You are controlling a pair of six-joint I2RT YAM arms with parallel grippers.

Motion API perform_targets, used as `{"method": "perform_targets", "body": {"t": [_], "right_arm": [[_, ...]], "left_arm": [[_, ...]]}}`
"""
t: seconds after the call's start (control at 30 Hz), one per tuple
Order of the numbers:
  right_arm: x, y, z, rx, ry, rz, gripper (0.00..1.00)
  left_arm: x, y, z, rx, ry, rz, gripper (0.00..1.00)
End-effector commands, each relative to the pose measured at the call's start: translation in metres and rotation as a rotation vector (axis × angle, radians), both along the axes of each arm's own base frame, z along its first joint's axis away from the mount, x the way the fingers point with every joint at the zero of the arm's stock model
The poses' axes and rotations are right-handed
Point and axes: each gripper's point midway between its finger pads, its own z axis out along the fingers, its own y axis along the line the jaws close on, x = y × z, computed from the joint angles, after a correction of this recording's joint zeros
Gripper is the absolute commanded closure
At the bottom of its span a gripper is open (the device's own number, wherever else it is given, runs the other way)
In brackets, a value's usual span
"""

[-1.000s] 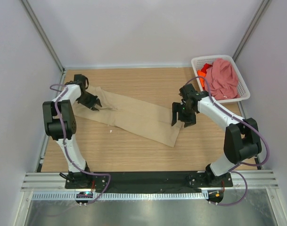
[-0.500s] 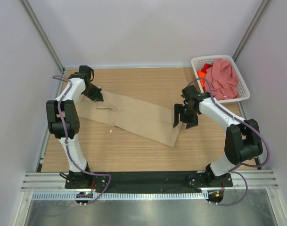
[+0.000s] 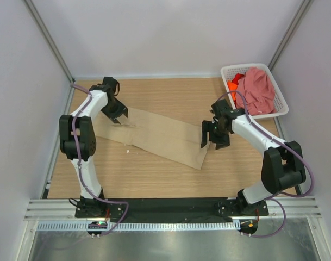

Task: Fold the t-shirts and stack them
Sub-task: Fold the tshirt

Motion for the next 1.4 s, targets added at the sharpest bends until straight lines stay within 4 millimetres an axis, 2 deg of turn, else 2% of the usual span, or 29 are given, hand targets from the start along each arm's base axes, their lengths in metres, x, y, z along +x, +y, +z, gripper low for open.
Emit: {"method": "perform_targets", "body": {"t": [0.0, 0.17, 0.27, 0.5, 0.83, 0.9, 0.93, 1.03, 1.23, 1.37], "right_arm": [[0.0, -0.002, 0.007, 0.015, -0.04, 0.008, 0.25], [-0.001, -0.005, 0.006, 0.018, -0.036, 0.008, 0.25], [0.0, -0.008, 0.008, 0.019, -0.037, 0.004, 0.25], [0.001, -0.012, 0.009, 0.02, -0.035, 0.004, 0.25], [0.001, -0.014, 0.009, 0.023, -0.032, -0.003, 0.25], [0.001, -0.015, 0.008, 0.021, -0.03, -0.006, 0.25], [0.001, -0.014, 0.008, 0.025, -0.03, -0.007, 0.25], [0.002, -0.014, 0.008, 0.027, -0.028, -0.007, 0.25], [0.009, -0.011, 0.01, 0.038, -0.037, -0.016, 0.25], [0.013, -0.003, 0.01, 0.077, -0.029, -0.026, 0.25]], "left_arm": [[-0.001, 0.023, 0.013, 0.043, -0.034, 0.032, 0.5], [-0.001, 0.042, 0.002, 0.046, 0.002, 0.06, 0.54], [-0.003, 0.046, -0.003, 0.037, 0.023, 0.077, 0.54], [-0.008, 0.047, -0.019, 0.026, 0.082, 0.118, 0.53], [0.0, 0.053, -0.029, 0.041, 0.091, 0.133, 0.58], [0.003, 0.052, -0.03, 0.037, 0.088, 0.13, 0.67], [0.006, 0.052, -0.031, 0.035, 0.09, 0.13, 0.79], [0.011, 0.05, -0.027, 0.027, 0.087, 0.115, 1.0], [0.023, 0.026, -0.001, 0.055, 0.03, 0.04, 1.0], [0.041, -0.003, 0.017, 0.051, -0.035, -0.011, 1.0]]}}
